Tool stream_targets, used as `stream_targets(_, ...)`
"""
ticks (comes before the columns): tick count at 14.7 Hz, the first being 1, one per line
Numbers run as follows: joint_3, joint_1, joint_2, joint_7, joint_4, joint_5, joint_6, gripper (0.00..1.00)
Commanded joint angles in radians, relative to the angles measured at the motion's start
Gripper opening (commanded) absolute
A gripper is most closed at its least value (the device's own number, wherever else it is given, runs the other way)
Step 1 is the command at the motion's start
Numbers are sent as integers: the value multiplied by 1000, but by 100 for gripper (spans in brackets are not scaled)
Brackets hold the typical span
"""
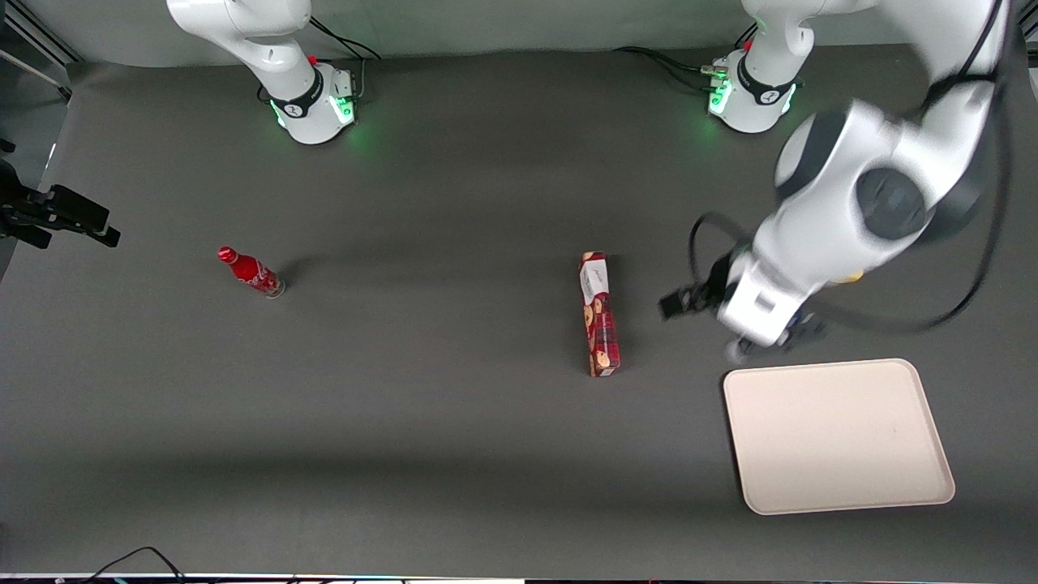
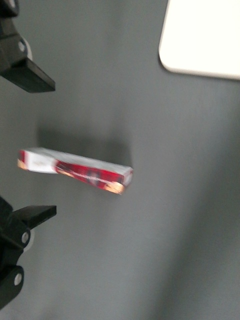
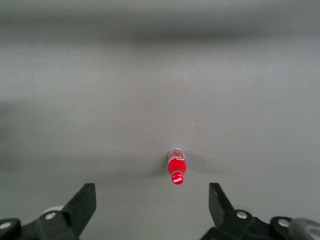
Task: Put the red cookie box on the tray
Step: 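Lower the open left gripper over the upright red plaid cookie box, then close the left gripper on the cookie box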
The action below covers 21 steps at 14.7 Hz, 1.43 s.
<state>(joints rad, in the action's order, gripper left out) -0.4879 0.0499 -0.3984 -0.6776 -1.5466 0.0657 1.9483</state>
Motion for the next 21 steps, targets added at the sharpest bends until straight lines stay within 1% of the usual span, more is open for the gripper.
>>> stream_targets(1,-18,-56,-202,-97,52,-94,183,100)
stream_targets(3,-26,-97,-285,-181,48,-205,248,100)
stream_targets(4,-34,-116,-312,-221,43,-230,265,100)
stream_targets(6,-35,-139,-339,-237,33,-236,287,100)
stream_targets(9,-35,-142,-356,-235,4,-244,300,100)
stream_targets(11,-35,-142,-356,-237,-30,-312,304,100)
stream_targets(12,-35,-142,-367,-238,-36,-323,310,100)
stream_targets(15,-35,-146,-384,-243,-40,-325,317,100)
stream_targets(16,-35,-150,-384,-269,-43,-325,317,72)
stream_targets(17,-35,-151,-385,-331,-43,-325,317,14)
stream_targets(18,-35,-153,-384,-370,-43,-325,316,0)
stream_targets(21,-41,-150,-382,-382,-41,-325,314,0)
